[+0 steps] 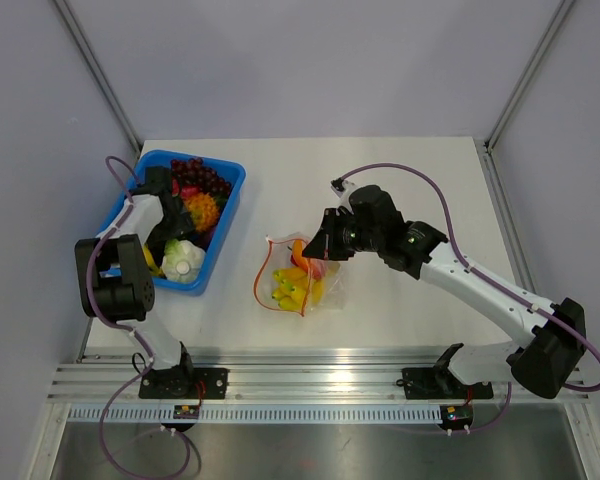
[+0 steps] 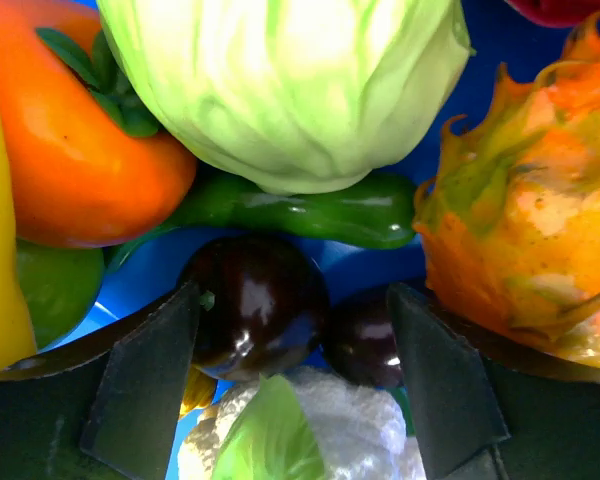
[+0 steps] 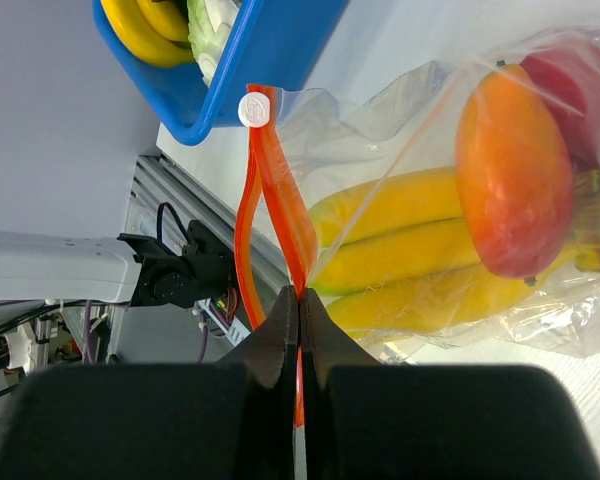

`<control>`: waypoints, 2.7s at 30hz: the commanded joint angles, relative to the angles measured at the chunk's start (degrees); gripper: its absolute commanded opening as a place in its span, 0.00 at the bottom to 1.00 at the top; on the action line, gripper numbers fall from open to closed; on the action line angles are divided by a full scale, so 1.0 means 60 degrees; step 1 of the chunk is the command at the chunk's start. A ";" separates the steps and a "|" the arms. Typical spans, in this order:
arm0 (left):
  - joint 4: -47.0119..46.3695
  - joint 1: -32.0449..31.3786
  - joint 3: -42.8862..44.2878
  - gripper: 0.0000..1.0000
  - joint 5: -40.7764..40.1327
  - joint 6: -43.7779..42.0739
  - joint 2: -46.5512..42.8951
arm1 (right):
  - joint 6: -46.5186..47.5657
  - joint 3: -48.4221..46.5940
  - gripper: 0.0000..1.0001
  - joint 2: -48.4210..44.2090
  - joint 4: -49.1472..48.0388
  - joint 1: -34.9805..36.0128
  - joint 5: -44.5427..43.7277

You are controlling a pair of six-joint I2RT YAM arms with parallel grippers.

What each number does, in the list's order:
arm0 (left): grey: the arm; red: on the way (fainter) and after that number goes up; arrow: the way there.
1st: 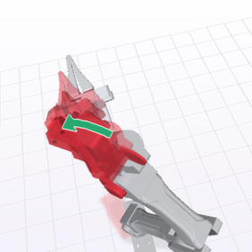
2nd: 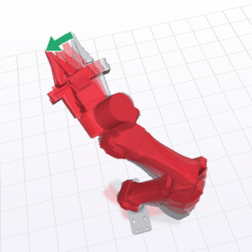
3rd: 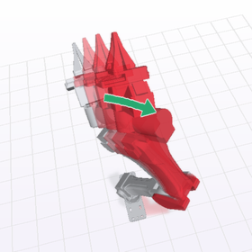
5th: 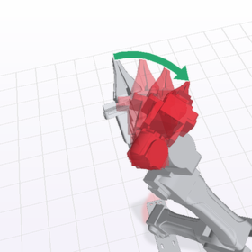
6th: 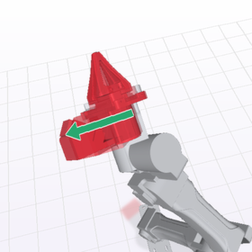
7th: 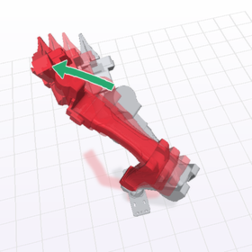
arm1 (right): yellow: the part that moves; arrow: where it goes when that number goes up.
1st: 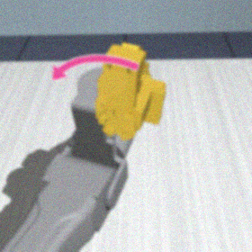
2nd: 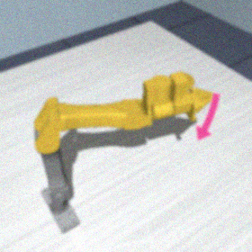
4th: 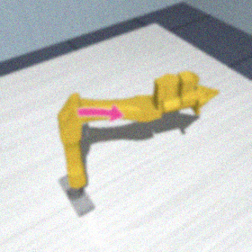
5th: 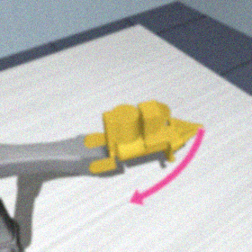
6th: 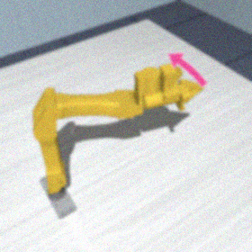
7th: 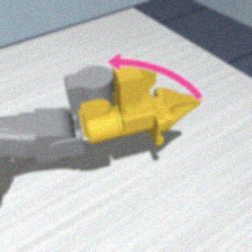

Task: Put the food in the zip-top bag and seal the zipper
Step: Pick up the fake fruit from the bin, then place the fake fruit in the zipper food storage bag.

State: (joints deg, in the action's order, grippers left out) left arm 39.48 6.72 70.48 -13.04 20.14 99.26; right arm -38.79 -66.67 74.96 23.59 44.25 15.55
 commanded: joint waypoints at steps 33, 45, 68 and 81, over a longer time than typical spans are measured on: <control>0.0508 0.0052 0.0807 0.13 0.0137 -0.0090 -0.2071 | 0.0048 -0.0211 0.00 -0.0100 -0.0300 0.0067 -0.0058; 0.0788 0.0037 0.1276 0.11 0.1497 -0.0426 -0.3022 | -0.0025 -0.0181 0.00 -0.0115 -0.0387 0.0067 -0.0043; 0.1095 -0.2145 0.0135 0.06 0.5907 -0.0149 -0.6612 | -0.0113 -0.3551 0.00 0.3312 -0.0387 0.0052 -0.0307; -0.0851 -0.3697 -0.1770 0.07 0.6861 0.1124 -0.6774 | -0.0420 -0.2994 0.00 0.2962 -0.0578 0.0052 -0.0278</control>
State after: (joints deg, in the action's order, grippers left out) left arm 41.91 -12.88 60.18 26.59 23.62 57.80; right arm -40.32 -85.03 95.18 22.15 44.25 14.22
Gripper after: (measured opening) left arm 0.628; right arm 0.011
